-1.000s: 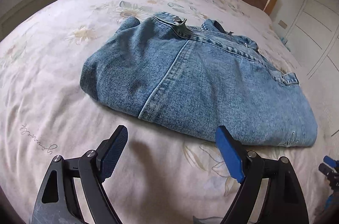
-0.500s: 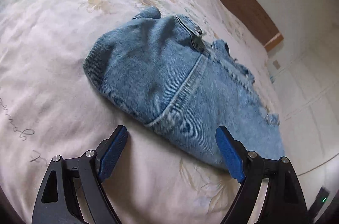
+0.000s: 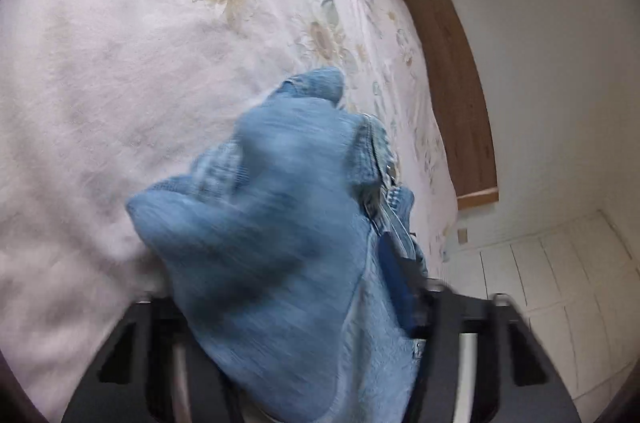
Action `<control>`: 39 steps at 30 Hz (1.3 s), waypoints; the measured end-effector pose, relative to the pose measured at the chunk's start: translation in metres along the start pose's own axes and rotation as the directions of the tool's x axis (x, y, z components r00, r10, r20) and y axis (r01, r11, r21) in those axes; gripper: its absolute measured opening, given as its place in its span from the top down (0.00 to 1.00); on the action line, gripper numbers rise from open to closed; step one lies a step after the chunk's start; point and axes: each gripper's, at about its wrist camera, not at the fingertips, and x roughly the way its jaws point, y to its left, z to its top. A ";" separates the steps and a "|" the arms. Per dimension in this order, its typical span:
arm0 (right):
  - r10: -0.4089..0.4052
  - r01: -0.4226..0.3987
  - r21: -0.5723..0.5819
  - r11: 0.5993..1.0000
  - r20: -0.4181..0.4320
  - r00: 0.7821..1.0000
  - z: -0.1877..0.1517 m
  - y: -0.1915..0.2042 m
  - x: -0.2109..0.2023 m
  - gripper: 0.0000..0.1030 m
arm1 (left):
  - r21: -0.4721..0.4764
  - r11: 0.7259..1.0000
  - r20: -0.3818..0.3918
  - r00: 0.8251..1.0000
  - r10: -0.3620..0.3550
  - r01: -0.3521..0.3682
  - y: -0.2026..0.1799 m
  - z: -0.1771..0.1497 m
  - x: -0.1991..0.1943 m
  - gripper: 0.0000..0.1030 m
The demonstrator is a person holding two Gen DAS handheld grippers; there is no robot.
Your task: Fold large clothes
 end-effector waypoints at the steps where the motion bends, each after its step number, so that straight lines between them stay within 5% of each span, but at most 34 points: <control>1: -0.001 0.001 0.005 1.000 0.005 1.000 0.000 -0.004 -0.001 0.19 | -0.033 0.999 -0.006 1.000 -0.003 0.002 0.005 0.003 0.001 0.81; 6: 0.001 -0.002 0.041 0.999 0.024 1.000 -0.005 -0.028 -0.006 0.19 | -0.071 0.997 0.002 0.999 -0.042 0.042 -0.001 0.005 -0.004 0.87; 14: 0.038 -0.043 0.076 0.996 0.067 0.997 -0.016 -0.050 -0.009 0.19 | 0.022 0.997 0.011 0.997 -0.076 0.076 -0.066 -0.008 -0.012 0.88; 20: 0.045 -0.055 0.089 0.994 0.101 0.994 -0.023 -0.068 -0.013 0.19 | 0.122 0.984 -0.032 0.992 -0.124 0.127 -0.141 -0.047 0.018 0.88; 28: 0.020 -0.044 0.150 0.988 0.156 0.987 -0.034 -0.110 -0.034 0.19 | 0.280 0.930 -0.218 0.959 -0.181 0.239 -0.236 -0.142 0.077 0.89; 34: 0.010 -0.047 0.206 0.978 0.180 0.984 -0.045 -0.136 -0.044 0.19 | 0.448 0.876 -0.342 0.939 -0.019 0.181 -0.256 -0.241 0.140 0.89; 36: 0.006 -0.046 0.216 0.975 0.181 0.984 -0.052 -0.143 -0.044 0.19 | 0.541 0.831 -0.366 0.926 0.093 0.130 -0.251 -0.275 0.162 0.89; 39: 0.007 -0.048 0.232 0.971 0.177 0.984 -0.058 -0.149 -0.042 0.19 | 0.682 0.729 -0.328 0.916 0.232 0.059 -0.243 -0.315 0.179 0.89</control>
